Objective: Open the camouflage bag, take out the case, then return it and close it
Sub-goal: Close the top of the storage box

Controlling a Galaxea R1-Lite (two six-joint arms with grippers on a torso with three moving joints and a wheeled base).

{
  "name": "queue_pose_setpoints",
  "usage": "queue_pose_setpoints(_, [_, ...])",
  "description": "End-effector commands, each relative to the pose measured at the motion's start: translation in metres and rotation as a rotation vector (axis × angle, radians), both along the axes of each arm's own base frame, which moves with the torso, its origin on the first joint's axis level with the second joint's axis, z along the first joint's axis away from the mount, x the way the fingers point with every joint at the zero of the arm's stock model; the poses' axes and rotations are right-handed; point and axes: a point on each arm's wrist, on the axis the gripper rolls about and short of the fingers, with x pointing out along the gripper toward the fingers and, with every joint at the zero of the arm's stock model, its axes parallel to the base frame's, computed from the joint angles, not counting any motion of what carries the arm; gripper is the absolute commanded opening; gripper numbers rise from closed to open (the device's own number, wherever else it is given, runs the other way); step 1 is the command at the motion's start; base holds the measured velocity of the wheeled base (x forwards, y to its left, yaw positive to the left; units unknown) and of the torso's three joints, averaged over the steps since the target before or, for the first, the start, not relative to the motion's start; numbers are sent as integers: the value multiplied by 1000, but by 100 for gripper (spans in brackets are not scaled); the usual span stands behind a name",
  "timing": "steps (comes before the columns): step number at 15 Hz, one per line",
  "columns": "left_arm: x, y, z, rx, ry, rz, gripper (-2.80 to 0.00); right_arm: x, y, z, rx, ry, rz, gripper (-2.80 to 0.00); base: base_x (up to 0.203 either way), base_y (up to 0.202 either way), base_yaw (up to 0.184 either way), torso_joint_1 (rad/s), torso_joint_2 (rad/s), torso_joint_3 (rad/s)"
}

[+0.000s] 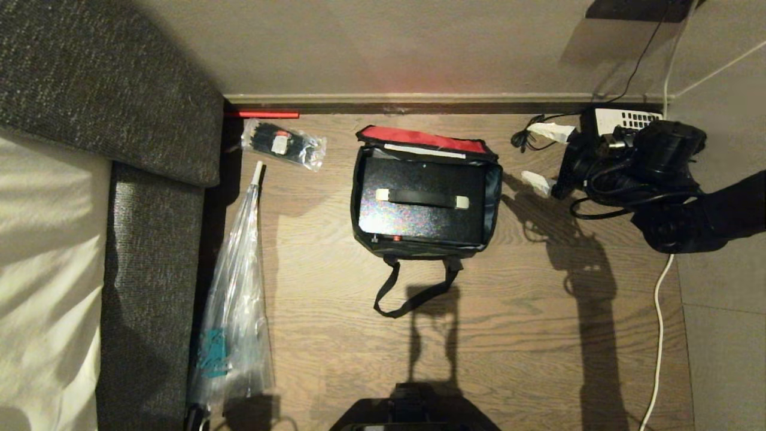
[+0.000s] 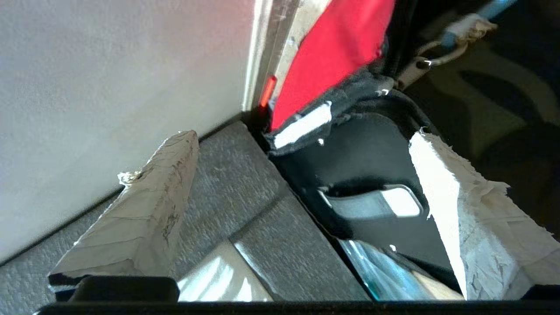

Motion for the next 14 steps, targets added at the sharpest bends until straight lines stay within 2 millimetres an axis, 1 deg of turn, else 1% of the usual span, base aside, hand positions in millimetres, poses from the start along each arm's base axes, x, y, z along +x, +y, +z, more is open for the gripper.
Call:
queue_pose_setpoints(1, [0, 0, 0, -1, 1, 0, -280, -7, 1, 6, -4, -12, 6, 0, 0, 0, 0, 0, 0, 0])
queue_pose_setpoints(3, [0, 0, 0, 1, 0, 0, -280, -8, 1, 11, -18, -29, 17, 0, 0, 0, 0, 0, 0, 0])
queue_pose_setpoints(9, [0, 0, 0, -1, 3, 0, -280, -10, 5, 3, -34, -4, 28, 0, 0, 0, 0, 0, 0, 0])
queue_pose_setpoints(14, [0, 0, 0, -4, 2, 0, -280, -9, 6, 2, -40, -3, 31, 0, 0, 0, 0, 0, 0, 0])
